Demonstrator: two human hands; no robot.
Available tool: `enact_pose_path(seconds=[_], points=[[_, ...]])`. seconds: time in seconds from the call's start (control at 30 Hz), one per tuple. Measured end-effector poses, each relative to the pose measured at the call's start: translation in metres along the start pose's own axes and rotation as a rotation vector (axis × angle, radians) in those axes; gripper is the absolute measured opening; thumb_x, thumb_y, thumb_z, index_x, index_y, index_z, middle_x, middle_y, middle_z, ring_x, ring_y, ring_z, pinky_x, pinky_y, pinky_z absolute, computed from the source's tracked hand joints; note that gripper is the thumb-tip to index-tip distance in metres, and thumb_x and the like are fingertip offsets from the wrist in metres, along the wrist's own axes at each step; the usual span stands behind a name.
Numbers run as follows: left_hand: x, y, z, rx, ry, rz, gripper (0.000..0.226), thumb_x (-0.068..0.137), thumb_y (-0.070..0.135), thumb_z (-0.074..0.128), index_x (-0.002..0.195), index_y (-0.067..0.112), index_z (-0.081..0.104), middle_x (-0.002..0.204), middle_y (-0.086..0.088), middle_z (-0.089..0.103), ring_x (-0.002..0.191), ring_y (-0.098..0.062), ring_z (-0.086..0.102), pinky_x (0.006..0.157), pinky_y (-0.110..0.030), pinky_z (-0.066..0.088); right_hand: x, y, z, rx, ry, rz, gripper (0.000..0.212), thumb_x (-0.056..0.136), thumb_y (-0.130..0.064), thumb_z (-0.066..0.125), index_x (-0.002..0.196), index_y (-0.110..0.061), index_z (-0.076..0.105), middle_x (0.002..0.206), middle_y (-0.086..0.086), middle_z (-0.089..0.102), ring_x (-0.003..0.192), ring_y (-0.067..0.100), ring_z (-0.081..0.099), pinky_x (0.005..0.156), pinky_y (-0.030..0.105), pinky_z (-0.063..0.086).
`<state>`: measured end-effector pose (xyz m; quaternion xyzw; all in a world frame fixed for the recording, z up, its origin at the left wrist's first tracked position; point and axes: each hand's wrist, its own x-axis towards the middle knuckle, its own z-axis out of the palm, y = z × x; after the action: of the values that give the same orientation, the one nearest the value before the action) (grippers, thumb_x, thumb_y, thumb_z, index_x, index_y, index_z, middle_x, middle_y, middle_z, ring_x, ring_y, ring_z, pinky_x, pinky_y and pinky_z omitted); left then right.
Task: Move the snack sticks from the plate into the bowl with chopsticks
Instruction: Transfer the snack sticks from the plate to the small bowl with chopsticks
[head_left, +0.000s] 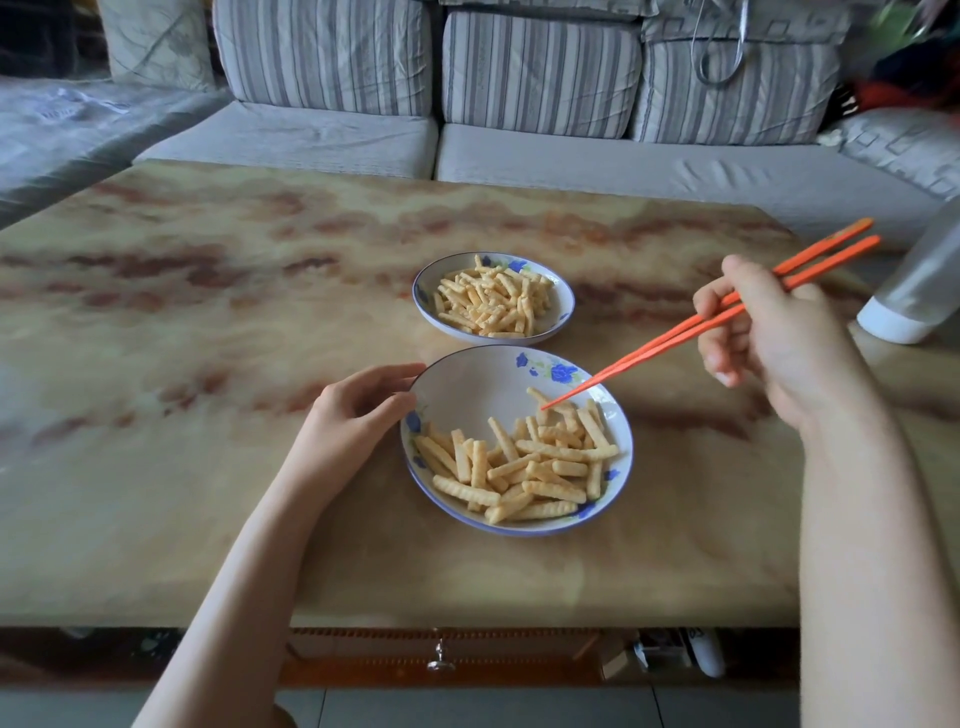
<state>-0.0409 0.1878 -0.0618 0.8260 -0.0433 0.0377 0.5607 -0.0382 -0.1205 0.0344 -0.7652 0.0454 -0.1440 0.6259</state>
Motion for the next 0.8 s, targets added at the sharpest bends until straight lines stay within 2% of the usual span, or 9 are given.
enact_pose_path(seconds=[0.2,0.4,0.8], points=[[0.0,0.0,0.0,-0.01,-0.002,0.0,0.036,0.075,0.032,0.058,0.108,0.039,0.07,0.103,0.015,0.073,0.098,-0.002,0.067,0.097,-0.038,0.051,0.003,0.003,0.01,0.211,0.147,-0.024,0.039,0.101,-0.023,0.035,0.066,-0.012,0.049,0.036,-0.001,0.046,0.031,0.015,0.039,0.035,0.018,0.028],[-0.001,0.002,0.001,-0.019,-0.005,0.002,0.037,0.075,0.028,0.057,0.108,0.036,0.071,0.101,0.017,0.073,0.096,0.002,0.067,0.095,-0.032,0.052,0.008,0.007,0.038,0.364,0.279,-0.063,0.04,0.101,-0.02,0.034,0.064,-0.011,0.048,0.037,-0.003,0.048,0.03,0.016,0.04,0.037,0.02,0.029],[-0.001,0.003,0.001,-0.011,-0.005,0.014,0.036,0.075,0.028,0.056,0.108,0.035,0.071,0.101,0.019,0.073,0.096,0.005,0.065,0.092,-0.025,0.051,0.016,0.025,0.077,0.295,0.238,-0.109,0.043,0.104,-0.026,0.031,0.069,-0.011,0.053,0.039,0.001,0.053,0.034,0.018,0.045,0.039,0.02,0.034]])
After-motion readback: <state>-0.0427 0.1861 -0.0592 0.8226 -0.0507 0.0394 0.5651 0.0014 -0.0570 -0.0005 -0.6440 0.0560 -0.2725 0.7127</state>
